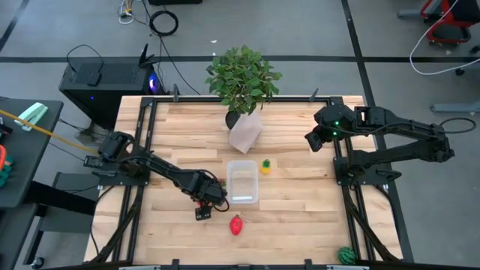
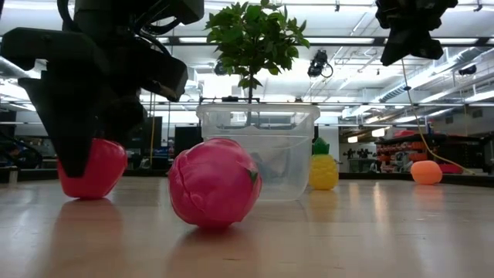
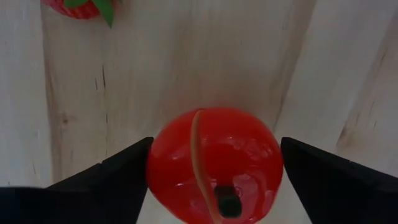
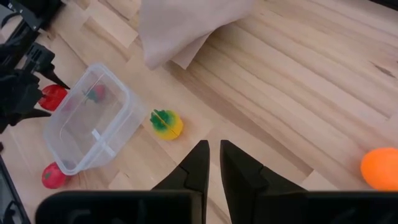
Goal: Pick and placing Produce into tupperware
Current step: Put the red apple into the transparent bin
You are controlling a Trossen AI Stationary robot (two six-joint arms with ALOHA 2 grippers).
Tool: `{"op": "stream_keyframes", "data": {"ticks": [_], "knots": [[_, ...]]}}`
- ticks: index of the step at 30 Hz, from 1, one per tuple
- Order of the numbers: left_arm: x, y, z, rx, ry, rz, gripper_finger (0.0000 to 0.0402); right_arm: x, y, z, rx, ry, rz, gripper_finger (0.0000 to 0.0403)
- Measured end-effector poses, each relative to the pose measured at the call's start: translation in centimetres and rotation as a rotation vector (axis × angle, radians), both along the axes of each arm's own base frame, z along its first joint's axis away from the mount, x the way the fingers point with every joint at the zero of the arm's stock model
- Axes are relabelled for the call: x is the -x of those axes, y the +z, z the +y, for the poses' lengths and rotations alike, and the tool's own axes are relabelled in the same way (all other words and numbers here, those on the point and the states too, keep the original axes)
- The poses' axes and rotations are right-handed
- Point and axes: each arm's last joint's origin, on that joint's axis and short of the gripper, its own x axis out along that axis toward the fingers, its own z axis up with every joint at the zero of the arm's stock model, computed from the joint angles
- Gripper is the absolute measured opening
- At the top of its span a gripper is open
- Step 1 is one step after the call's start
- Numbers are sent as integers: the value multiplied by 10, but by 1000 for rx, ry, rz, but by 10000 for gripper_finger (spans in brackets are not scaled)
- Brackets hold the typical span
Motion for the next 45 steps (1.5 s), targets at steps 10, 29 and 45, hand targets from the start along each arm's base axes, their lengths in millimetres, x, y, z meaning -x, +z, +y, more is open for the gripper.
{"op": "stream_keyframes", "data": {"ticks": [10,29,45], "knots": [[0,1,0,1,-10,-3,291,0,0,0,0,-1,0,46],[-10,34,-4,-2,-30,-4,297,0,0,0,2,2,1,46],[-48,134,12,-85,-113,-257,298,0,0,0,11,14,4,46]]}}
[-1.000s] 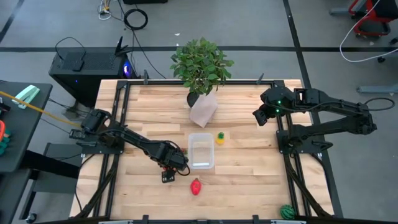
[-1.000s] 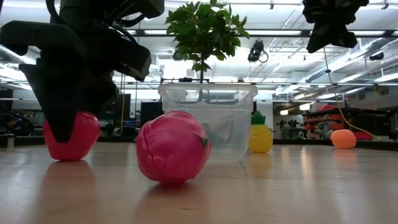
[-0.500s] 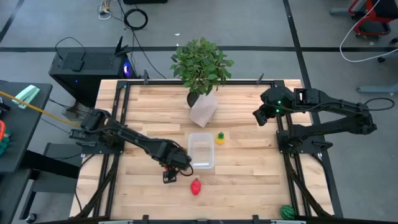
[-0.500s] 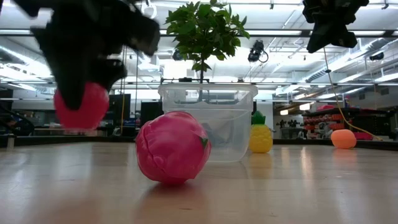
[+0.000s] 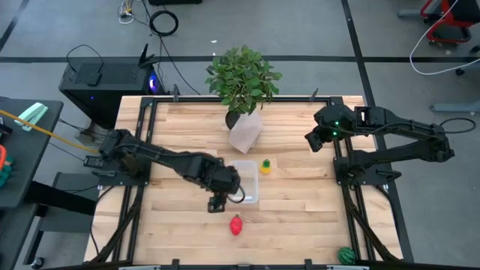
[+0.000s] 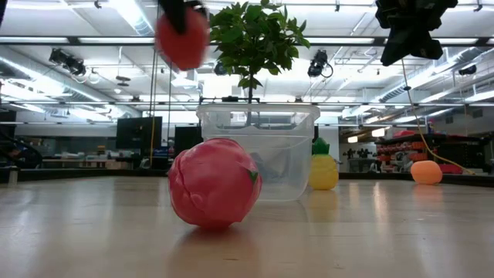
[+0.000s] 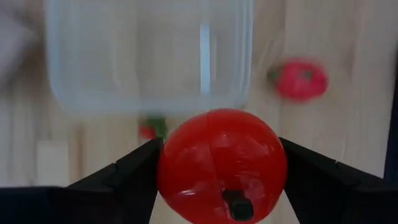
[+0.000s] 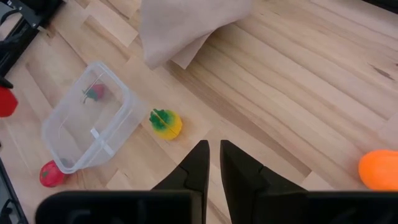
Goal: Pick and placing Produce into tupperware
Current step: Put the red apple into the transparent bin
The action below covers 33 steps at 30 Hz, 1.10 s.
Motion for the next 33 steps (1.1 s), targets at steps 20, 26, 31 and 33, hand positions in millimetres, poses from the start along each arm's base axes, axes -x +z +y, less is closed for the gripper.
{"op": "stream_keyframes", "data": {"ticks": [20,26,31,33], "knots": [[-54,-43,27,12,-30,-82,293,0,0,0,2,4,4,46],[-52,-51,13,-9,-59,-45,293,0,0,0,4,6,4,46],[-52,-58,10,-15,-63,-18,293,0,0,0,4,5,4,46],[-55,-60,9,-14,-66,-30,293,0,0,0,4,5,4,46]]}}
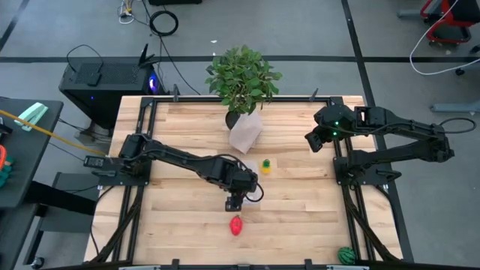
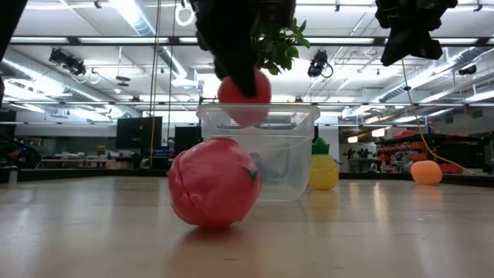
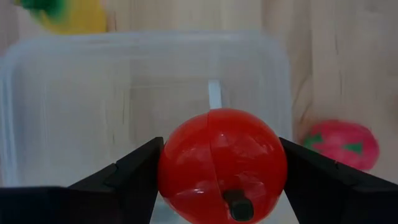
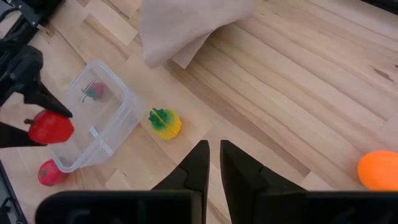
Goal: Pick and placing Produce into tupperware
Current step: Put the red apple into the transparent bin
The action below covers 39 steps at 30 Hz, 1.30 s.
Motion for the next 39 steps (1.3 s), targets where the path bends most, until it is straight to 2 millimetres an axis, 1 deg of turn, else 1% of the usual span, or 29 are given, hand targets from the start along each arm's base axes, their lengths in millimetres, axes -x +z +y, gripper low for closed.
{"op": "stream_keyframes", "data": {"ticks": [6,12,39], "knots": [[0,-5,0,-4,-1,28,294,0,0,0,0,0,-1,46],[0,-6,-2,-3,-6,25,295,0,0,0,0,0,0,46],[0,-7,-1,-6,-9,33,295,0,0,0,-1,0,-1,46]]}}
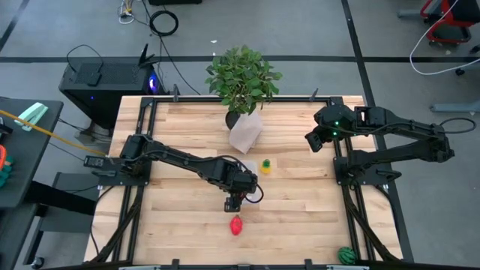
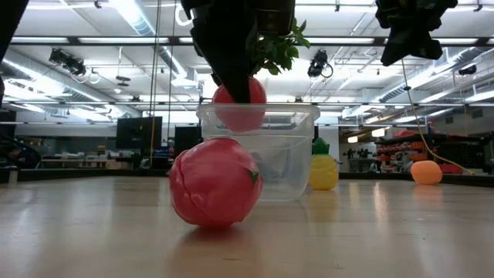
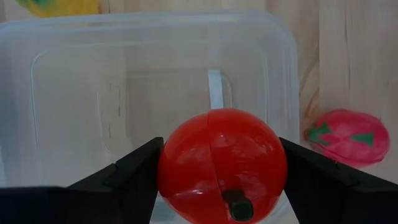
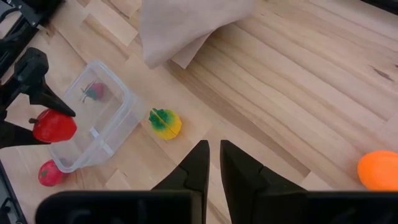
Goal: Pick and placing Produce into tupperware
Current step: Put the red apple into the transparent bin
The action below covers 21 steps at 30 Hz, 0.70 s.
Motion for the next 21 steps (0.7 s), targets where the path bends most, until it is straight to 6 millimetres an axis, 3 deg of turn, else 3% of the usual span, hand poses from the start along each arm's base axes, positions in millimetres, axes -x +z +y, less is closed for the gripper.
{"op": "stream_keyframes", "data": {"ticks": [21], "knots": [[2,-1,1,-11,-5,24,295,0,0,0,0,0,0,46]]}}
